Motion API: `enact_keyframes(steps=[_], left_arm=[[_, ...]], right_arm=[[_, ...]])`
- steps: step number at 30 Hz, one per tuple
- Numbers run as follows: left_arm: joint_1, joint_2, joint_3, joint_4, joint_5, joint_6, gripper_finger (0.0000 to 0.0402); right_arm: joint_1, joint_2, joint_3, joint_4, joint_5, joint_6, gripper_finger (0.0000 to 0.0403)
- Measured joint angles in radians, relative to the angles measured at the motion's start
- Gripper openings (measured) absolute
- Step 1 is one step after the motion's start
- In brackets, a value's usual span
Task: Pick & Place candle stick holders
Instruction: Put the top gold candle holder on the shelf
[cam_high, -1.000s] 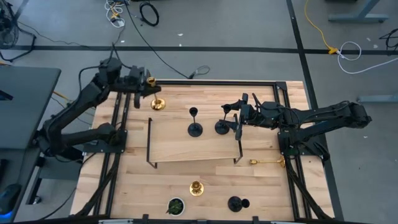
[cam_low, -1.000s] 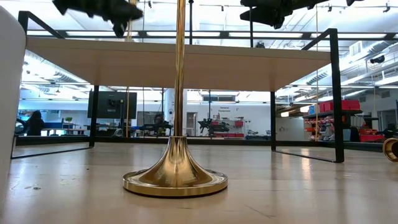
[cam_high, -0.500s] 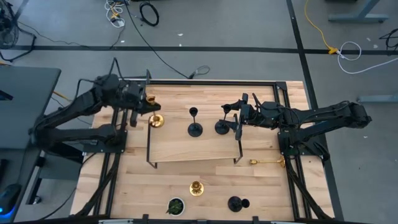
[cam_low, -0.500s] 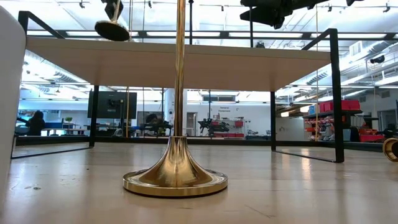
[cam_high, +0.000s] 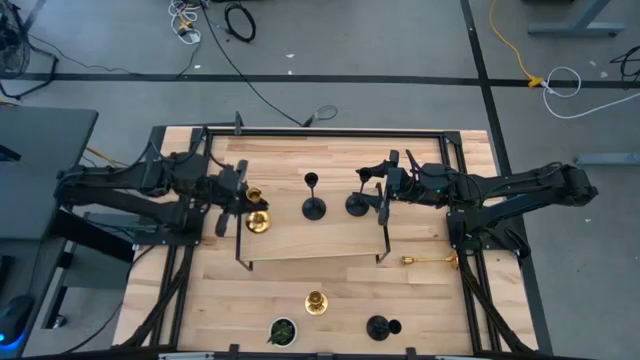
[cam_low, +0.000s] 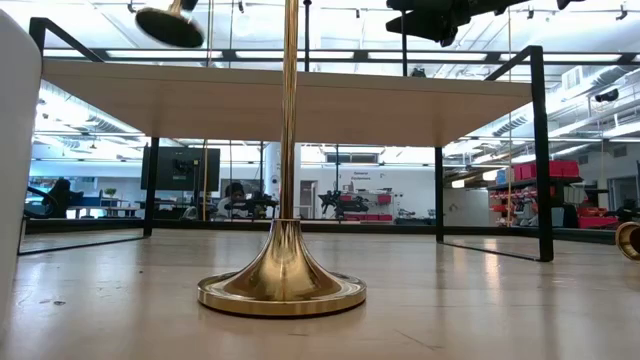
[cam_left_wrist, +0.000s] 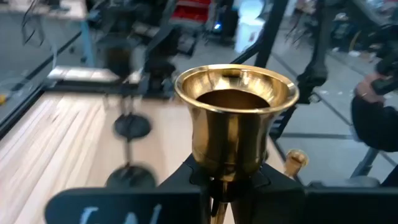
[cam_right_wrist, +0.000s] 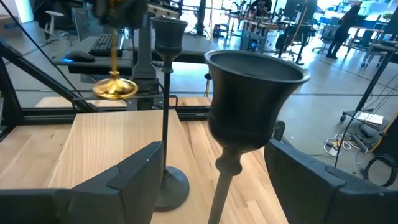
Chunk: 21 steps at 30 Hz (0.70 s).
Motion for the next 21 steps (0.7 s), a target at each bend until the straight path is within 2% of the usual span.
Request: enact_keyframes(steps=[6,11,21], left_arm=[[-0.116,0.094,0.0,0.082,-0.105,0.001,0.0025],[-0.171,0.212,0.0,0.203,-0.174,0.024,0.0025],[-0.185,0.382,0.0,0.418,-0.172,0.058,0.0025]], right_arm=[[0.0,0.0,0.0,0.0,0.0,0.0,0.0279],[0.0,0.0,0.0,-0.003,0.0,0.0,0.0279],[0.0,0.0,0.0,-0.022,0.0,-0.011,0.0279]])
